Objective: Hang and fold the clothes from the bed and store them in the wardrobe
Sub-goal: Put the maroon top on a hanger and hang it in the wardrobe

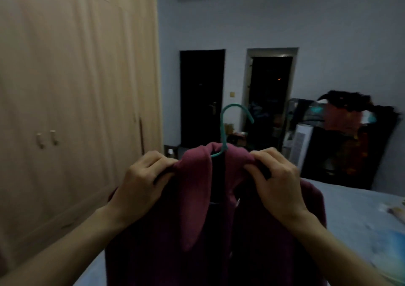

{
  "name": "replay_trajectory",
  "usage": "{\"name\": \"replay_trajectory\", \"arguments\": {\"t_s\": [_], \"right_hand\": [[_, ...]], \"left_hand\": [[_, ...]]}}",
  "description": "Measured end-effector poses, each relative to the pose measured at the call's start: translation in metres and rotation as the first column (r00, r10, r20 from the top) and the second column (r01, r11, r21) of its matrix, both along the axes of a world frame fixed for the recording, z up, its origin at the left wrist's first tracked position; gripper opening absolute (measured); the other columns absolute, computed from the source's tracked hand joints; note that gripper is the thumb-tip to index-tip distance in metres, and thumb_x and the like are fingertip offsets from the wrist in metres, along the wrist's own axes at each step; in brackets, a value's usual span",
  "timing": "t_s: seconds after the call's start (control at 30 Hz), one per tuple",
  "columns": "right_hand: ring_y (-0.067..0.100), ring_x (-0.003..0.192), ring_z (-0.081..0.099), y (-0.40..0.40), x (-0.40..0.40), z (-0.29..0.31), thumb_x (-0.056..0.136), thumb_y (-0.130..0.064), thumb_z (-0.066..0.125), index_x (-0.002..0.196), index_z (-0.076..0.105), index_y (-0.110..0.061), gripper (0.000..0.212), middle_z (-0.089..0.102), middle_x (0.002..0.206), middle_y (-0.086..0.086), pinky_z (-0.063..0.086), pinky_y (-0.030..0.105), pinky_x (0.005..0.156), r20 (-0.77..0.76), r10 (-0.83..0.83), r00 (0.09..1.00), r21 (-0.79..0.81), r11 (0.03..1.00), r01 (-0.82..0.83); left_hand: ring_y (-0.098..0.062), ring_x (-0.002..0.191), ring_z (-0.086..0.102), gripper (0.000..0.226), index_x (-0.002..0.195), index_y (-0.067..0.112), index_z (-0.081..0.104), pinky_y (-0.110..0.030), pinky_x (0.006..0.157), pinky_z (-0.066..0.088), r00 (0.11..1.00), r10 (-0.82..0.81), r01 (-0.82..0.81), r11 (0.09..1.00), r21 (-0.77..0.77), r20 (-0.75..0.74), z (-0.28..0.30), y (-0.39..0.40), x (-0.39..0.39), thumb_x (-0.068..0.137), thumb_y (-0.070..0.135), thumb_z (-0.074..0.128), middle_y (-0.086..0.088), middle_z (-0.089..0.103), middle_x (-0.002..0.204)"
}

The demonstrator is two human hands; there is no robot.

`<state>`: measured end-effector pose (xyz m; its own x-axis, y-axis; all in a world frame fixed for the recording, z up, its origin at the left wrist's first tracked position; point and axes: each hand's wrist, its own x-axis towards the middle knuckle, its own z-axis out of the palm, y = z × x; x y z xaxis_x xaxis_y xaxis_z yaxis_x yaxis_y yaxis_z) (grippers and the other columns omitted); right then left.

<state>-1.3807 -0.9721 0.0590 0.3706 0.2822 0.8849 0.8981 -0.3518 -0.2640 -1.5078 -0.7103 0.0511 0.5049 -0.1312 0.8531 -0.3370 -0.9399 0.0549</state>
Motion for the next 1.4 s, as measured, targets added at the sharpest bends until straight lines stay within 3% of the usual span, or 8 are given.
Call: {"name": "replay_trajectory", "arguments": {"t_s": [0.23, 0.33, 0.5, 0.73, 0.9, 1.03, 1.17, 1.4], "right_hand": [[0.005, 0.086, 0.061, 0.079, -0.031, 0.02, 0.083, -0.014, 0.074, 0.107, 0.071, -0.011, 0.024, 0.063, 0.097, -0.005, 0.048, 0.011, 0.083, -0.029, 0.308, 0.951, -0.038, 0.95, -0.309], [0.007, 0.085, 0.061, 0.119, -0.048, 0.029, 0.082, -0.012, 0.075, 0.108, 0.07, -0.01, 0.026, 0.062, 0.096, -0.003, 0.049, 0.015, 0.081, 0.021, 0.413, 0.91, -0.11, 0.906, -0.409], [0.012, 0.081, 0.061, 0.197, -0.087, 0.039, 0.084, -0.01, 0.074, 0.108, 0.07, -0.008, 0.024, 0.062, 0.094, -0.001, 0.054, 0.029, 0.076, 0.06, 0.499, 0.865, -0.152, 0.861, -0.486], [0.007, 0.081, 0.062, 0.338, -0.186, 0.038, 0.083, -0.004, 0.073, 0.101, 0.073, -0.008, 0.019, 0.064, 0.091, -0.004, 0.052, 0.026, 0.075, 0.064, 0.645, 0.761, -0.097, 0.763, -0.639], [0.0, 0.084, 0.06, 0.43, -0.261, 0.032, 0.082, -0.002, 0.075, 0.097, 0.072, -0.013, 0.019, 0.063, 0.087, -0.009, 0.043, 0.012, 0.076, 0.046, 0.738, 0.673, -0.055, 0.675, -0.736], [0.01, 0.086, 0.062, 0.492, -0.309, 0.038, 0.084, -0.007, 0.073, 0.1, 0.07, -0.013, 0.017, 0.064, 0.09, -0.005, 0.048, 0.021, 0.079, 0.039, 0.804, 0.593, -0.047, 0.594, -0.803], [0.011, 0.084, 0.059, 0.555, -0.345, 0.042, 0.086, -0.01, 0.072, 0.101, 0.07, -0.012, 0.016, 0.061, 0.09, -0.004, 0.045, 0.017, 0.078, 0.048, 0.844, 0.534, -0.039, 0.536, -0.843], [0.001, 0.079, 0.053, 0.661, -0.368, 0.033, 0.084, -0.008, 0.073, 0.1, 0.069, -0.011, 0.017, 0.058, 0.09, -0.006, 0.037, 0.002, 0.077, 0.068, 0.886, 0.458, 0.036, 0.457, -0.889]], "left_hand": [[-0.011, 0.089, 0.063, 0.02, 0.108, 0.009, 0.069, -0.02, 0.082, 0.048, 0.963, 0.267, -0.263, 0.962, -0.078, 0.044, 0.005, 0.044, -0.103, 0.093, 0.016, 0.058, 0.003, 0.064, 0.099], [-0.009, 0.088, 0.061, 0.017, 0.104, 0.007, 0.071, -0.013, 0.083, 0.044, 0.894, 0.43, -0.419, 0.902, -0.104, 0.124, 0.006, 0.071, -0.153, 0.091, 0.011, 0.061, 0.001, 0.065, 0.096], [-0.011, 0.088, 0.06, 0.017, 0.104, 0.004, 0.071, -0.019, 0.082, 0.047, 0.789, 0.58, -0.571, 0.814, -0.107, 0.203, 0.016, 0.124, -0.244, 0.088, 0.005, 0.063, -0.002, 0.064, 0.094], [-0.017, 0.088, 0.061, 0.021, 0.105, 0.003, 0.07, -0.027, 0.082, 0.05, 0.676, 0.704, -0.718, 0.695, -0.017, 0.219, 0.02, 0.214, -0.376, 0.092, 0.014, 0.058, -0.005, 0.064, 0.095], [-0.018, 0.085, 0.061, 0.019, 0.102, 0.002, 0.071, -0.03, 0.079, 0.05, 0.564, 0.798, -0.814, 0.581, -0.02, 0.213, 0.018, 0.259, -0.463, 0.09, 0.012, 0.059, -0.005, 0.063, 0.092], [-0.021, 0.087, 0.062, 0.019, 0.102, -0.001, 0.071, -0.033, 0.082, 0.051, 0.442, 0.865, -0.885, 0.463, -0.038, 0.238, 0.023, 0.287, -0.517, 0.087, 0.006, 0.063, -0.007, 0.065, 0.094], [-0.02, 0.091, 0.059, 0.021, 0.105, -0.001, 0.07, -0.02, 0.09, 0.043, 0.322, 0.913, -0.938, 0.344, -0.049, 0.249, 0.028, 0.318, -0.556, 0.088, 0.006, 0.06, -0.009, 0.063, 0.097], [-0.018, 0.092, 0.058, 0.023, 0.104, 0.0, 0.067, -0.027, 0.085, 0.045, 0.191, 0.964, -0.978, 0.202, -0.045, 0.188, 0.032, 0.387, -0.569, 0.083, -0.009, 0.067, -0.011, 0.063, 0.098]]}}
